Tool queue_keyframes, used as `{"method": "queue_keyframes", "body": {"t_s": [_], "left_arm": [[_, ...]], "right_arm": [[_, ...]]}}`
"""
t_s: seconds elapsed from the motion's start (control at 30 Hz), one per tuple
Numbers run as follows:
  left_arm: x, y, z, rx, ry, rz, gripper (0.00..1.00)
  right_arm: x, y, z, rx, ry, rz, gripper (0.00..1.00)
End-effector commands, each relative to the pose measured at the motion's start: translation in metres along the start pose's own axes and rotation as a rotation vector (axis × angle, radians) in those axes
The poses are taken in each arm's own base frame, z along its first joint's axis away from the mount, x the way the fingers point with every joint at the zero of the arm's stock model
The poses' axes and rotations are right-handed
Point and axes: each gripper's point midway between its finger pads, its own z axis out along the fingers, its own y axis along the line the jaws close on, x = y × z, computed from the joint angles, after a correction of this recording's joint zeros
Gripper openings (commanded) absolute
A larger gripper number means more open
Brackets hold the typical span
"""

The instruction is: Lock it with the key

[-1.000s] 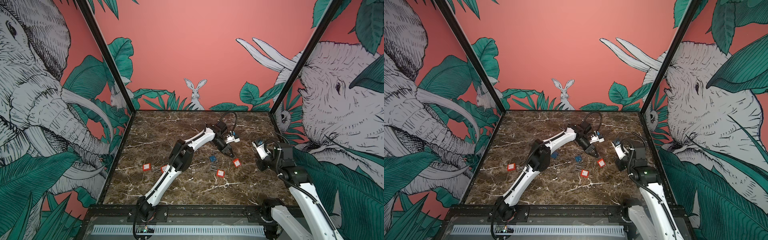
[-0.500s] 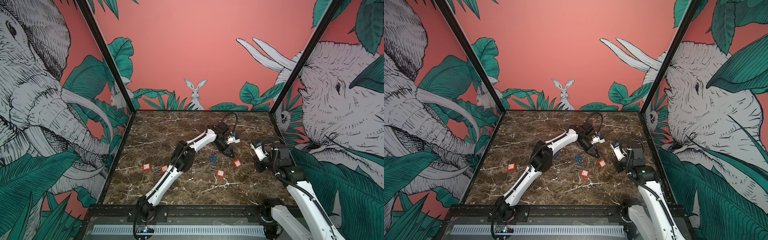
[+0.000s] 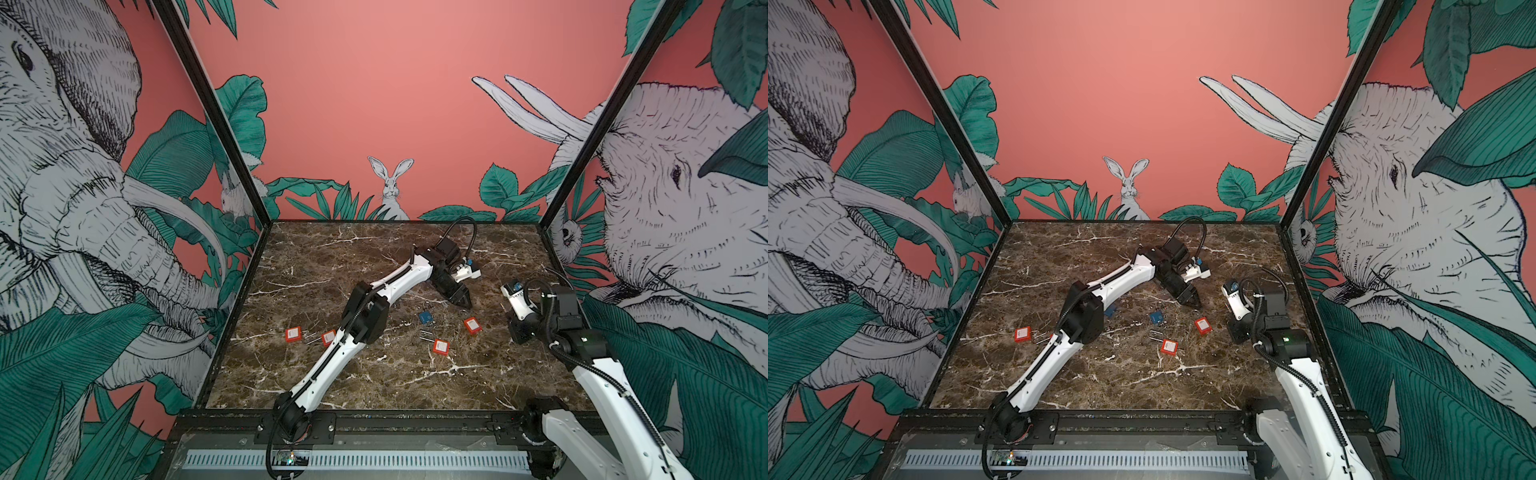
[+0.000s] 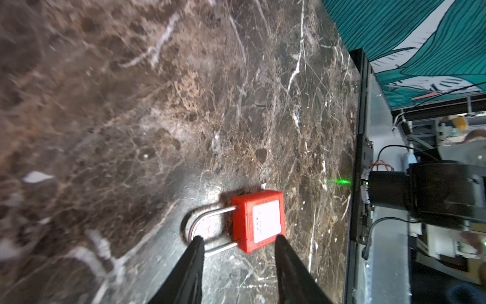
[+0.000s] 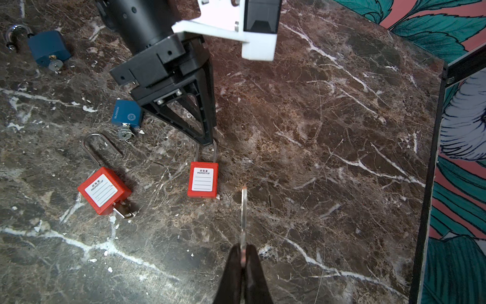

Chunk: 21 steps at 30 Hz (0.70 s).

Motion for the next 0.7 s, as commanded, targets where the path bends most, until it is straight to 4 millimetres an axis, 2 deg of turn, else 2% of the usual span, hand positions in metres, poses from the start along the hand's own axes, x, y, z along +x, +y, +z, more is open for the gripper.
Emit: {"method": "queue_keyframes", "body": {"t_s": [0.0, 0.13, 0.2, 0.27, 0.33, 0.43, 0.57, 0.67], "left_arm": [[-0.045, -0.028, -0.066, -0.116, -0.135, 0.115, 0.47], [-0.068, -0.024, -0.135, -0.275, -0.282, 0.137, 0.49], [-0.071, -0.027, -0.171, -0.324, -0.369, 0.152, 0.49], [-0.064, -0.021, -0.212, -0.384, -0.456, 0.134, 0.49], [-0.048, -0.027, -0.240, -0.415, -0.510, 0.128, 0.49], [-0.015, -0.034, -0.262, -0.483, -0.539, 0.134, 0.49], [0.036, -0.034, -0.270, -0.564, -0.526, 0.103, 0.49], [0.063, -0.035, -0.281, -0.615, -0.552, 0.081, 0.49]], "right_arm": [[-0.019, 0.001, -0.002, -0.038, -0.037, 0.023, 0.00], [-0.026, 0.005, 0.006, -0.089, -0.021, 0.067, 0.00], [-0.028, 0.007, 0.013, -0.122, 0.002, 0.110, 0.00], [-0.025, 0.009, 0.022, -0.148, 0.054, 0.171, 0.00], [-0.022, 0.004, 0.030, -0.136, 0.113, 0.246, 0.00], [-0.019, 0.005, 0.041, -0.159, 0.175, 0.261, 0.00], [-0.011, 0.004, 0.056, -0.164, 0.246, 0.293, 0.00], [-0.004, 0.002, 0.068, -0.158, 0.306, 0.318, 0.00]]}}
